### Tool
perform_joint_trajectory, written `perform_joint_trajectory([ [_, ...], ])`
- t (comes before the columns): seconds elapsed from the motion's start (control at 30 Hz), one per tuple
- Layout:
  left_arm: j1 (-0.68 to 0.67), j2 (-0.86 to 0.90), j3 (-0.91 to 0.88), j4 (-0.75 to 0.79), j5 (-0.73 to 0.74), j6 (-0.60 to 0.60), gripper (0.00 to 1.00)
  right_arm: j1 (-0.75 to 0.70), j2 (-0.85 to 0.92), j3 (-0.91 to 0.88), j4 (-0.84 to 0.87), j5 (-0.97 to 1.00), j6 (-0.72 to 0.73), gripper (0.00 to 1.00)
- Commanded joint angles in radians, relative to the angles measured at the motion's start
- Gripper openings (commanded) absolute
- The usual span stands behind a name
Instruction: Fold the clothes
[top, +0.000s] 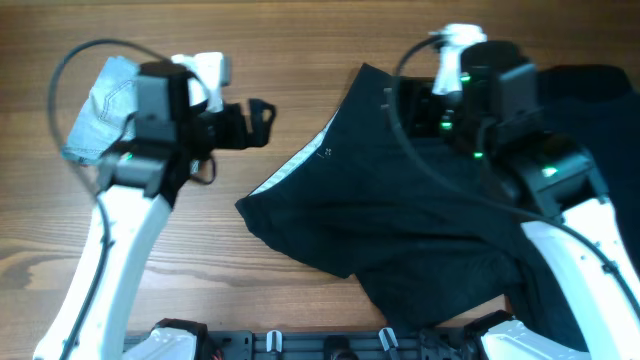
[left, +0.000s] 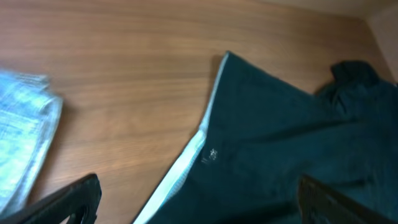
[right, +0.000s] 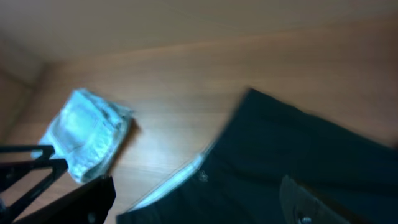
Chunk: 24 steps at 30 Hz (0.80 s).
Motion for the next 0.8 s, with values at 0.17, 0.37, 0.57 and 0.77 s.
perform_joint_trajectory([
  [0.17, -0.16, 0.357, 0.011, 0.301, 0.023, 0.013, 0.95, -0.086, 0.103, 0.007, -0.124, -0.035, 0.032, 0.89],
  [0.37, -0.251, 0.61, 0.061, 0.523, 0.01, -0.057, 0.75, -0.086, 0.235, 0.007, -0.142, -0.036, 0.035, 0.89],
  [0.57, -0.256, 0.764, 0.104, 0.592, 0.006, -0.053, 0.78, -0.086, 0.284, 0.007, -0.163, -0.035, 0.034, 0.89],
  [0.77, -0.263, 0.835, 0.104, 0.605, -0.029, -0.049, 0.71, -0.086, 0.284, 0.007, -0.171, -0.035, 0.035, 0.89],
])
